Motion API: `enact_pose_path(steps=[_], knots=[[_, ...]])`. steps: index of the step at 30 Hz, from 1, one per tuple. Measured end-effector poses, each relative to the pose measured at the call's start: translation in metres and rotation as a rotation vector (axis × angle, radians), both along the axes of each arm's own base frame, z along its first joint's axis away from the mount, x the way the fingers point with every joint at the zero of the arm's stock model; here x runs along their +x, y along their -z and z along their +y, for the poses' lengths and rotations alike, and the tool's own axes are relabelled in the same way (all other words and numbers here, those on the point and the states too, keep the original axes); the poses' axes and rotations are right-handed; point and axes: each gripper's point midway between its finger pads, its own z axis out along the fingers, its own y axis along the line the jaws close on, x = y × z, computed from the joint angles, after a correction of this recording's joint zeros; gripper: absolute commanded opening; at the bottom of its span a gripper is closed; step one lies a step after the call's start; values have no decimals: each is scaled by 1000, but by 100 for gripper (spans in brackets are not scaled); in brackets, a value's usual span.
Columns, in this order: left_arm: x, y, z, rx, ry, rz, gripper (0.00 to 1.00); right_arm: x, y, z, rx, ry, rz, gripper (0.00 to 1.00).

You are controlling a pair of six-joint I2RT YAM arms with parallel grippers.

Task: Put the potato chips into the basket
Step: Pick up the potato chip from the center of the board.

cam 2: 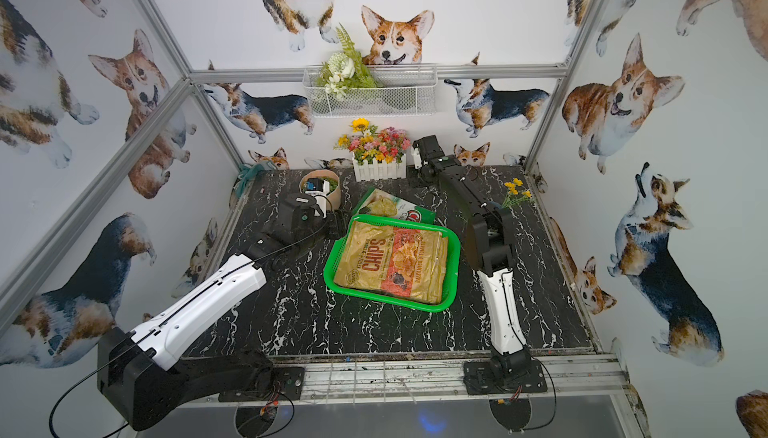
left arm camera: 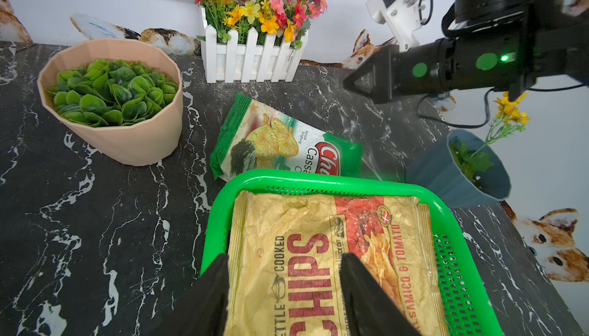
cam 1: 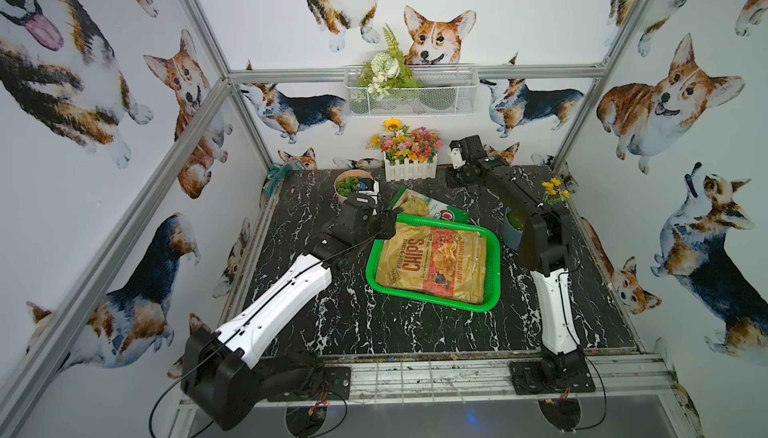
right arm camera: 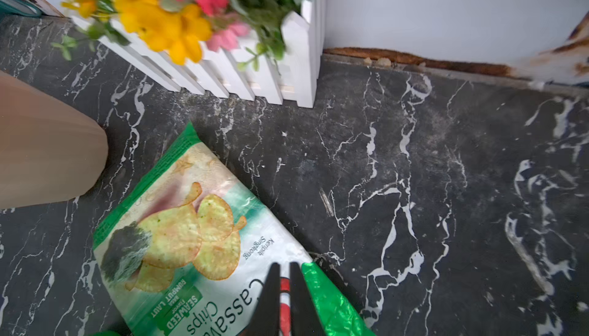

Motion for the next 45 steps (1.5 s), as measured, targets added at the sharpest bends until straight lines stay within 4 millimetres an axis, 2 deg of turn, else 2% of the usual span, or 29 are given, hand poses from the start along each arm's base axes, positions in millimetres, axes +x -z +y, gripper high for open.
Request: enact_pose_path(steps=[2, 5, 9, 13, 15, 22, 28, 30, 35, 38, 45], knots=[[-1, -1, 1, -2, -1, -3, 60, 8, 23, -5, 10, -16, 42, 55], [-1, -1, 1, -1, 0, -4, 60, 2, 52, 9, 4, -92, 107, 57], [0, 2, 0, 2, 2, 5, 60, -10, 78, 24, -20, -176, 154, 58], [1, 6, -2, 4, 4, 14, 60, -10, 99, 22, -86, -197, 158, 60], [1, 6, -2, -5, 3, 16, 60, -5, 102, 26, -118, -213, 132, 62], [1, 12, -3, -10, 0, 33, 60, -9, 106, 81, -158, -413, 32, 62], [1, 13, -3, -10, 0, 34, 60, 2, 106, 99, -113, -466, -37, 62], [1, 15, -3, -8, 0, 38, 60, 5, 107, 102, -109, -469, -50, 56], [0, 22, -3, -2, -2, 54, 60, 12, 110, 102, -134, -461, -77, 29], [0, 25, -3, -3, -7, 63, 60, 12, 110, 100, -152, -469, -85, 2], [0, 35, -3, -10, -19, 87, 60, 9, 102, 85, -229, -438, -81, 0]])
